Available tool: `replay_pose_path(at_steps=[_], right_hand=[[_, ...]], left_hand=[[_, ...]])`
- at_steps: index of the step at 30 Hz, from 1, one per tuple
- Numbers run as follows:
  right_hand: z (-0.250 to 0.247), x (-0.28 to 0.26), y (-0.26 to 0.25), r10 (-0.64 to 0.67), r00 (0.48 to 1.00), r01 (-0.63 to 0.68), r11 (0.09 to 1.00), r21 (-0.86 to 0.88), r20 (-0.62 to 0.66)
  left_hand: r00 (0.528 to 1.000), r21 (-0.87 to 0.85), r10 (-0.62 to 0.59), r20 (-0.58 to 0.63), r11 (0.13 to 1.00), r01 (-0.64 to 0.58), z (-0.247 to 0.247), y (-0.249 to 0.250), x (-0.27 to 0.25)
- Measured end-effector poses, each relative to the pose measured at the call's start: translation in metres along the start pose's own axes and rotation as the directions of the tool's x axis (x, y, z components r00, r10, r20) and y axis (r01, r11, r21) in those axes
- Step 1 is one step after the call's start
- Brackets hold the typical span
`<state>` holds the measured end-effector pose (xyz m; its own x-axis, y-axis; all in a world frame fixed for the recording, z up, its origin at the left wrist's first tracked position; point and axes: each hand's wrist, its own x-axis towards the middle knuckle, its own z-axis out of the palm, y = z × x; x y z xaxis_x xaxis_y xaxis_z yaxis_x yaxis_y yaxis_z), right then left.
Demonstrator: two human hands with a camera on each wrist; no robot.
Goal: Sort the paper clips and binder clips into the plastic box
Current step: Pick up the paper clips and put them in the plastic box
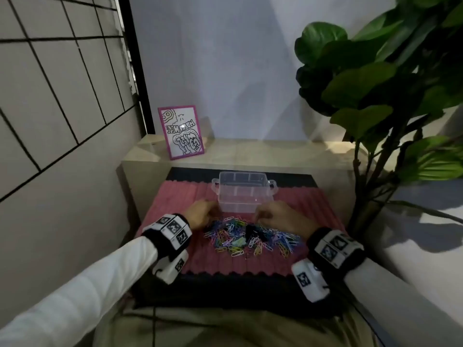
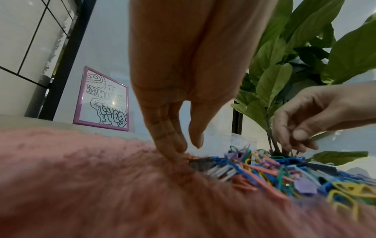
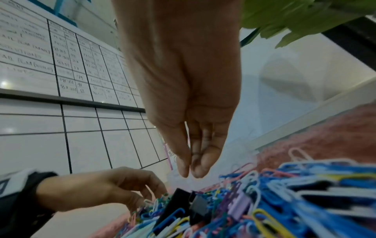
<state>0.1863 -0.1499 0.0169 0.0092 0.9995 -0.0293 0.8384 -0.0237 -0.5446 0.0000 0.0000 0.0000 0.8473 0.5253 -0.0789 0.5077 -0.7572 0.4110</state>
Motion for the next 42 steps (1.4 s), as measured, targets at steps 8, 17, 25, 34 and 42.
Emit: replay_pose_path(at_steps=[8, 17, 25, 34, 42], right_hand=[[0.026, 0.046, -0.021, -0.018, 0.993, 0.047, 0.967, -0.252, 0.116], [0.018, 0.056, -0.007, 0.066, 0.994, -0.056, 0.992, -0.110, 0.082], [-0.013, 0.051, 0.013, 0.079, 0.988, -0.104, 0.976, 0.190, 0.135], [0.023, 0.053, 0.006, -0.015, 0.985, 0.062, 0.960, -0.271, 0.172], [-0.005, 0.047, 0.012, 0.091, 0.993, -0.105, 0.970, 0.218, 0.073]], left_hand=[[0.990, 0.110, 0.060, 0.127, 0.991, -0.075, 0.002, 0.005, 0.010], [0.991, -0.108, 0.048, 0.123, 0.994, -0.035, -0.001, -0.013, 0.019], [0.981, -0.438, 0.095, 0.168, 0.899, -0.012, -0.020, -0.025, 0.020], [0.974, -0.492, 0.064, 0.217, 0.869, 0.053, -0.003, -0.023, 0.029], [0.948, -0.399, 0.108, 0.300, 0.917, 0.022, -0.007, -0.018, 0.026]])
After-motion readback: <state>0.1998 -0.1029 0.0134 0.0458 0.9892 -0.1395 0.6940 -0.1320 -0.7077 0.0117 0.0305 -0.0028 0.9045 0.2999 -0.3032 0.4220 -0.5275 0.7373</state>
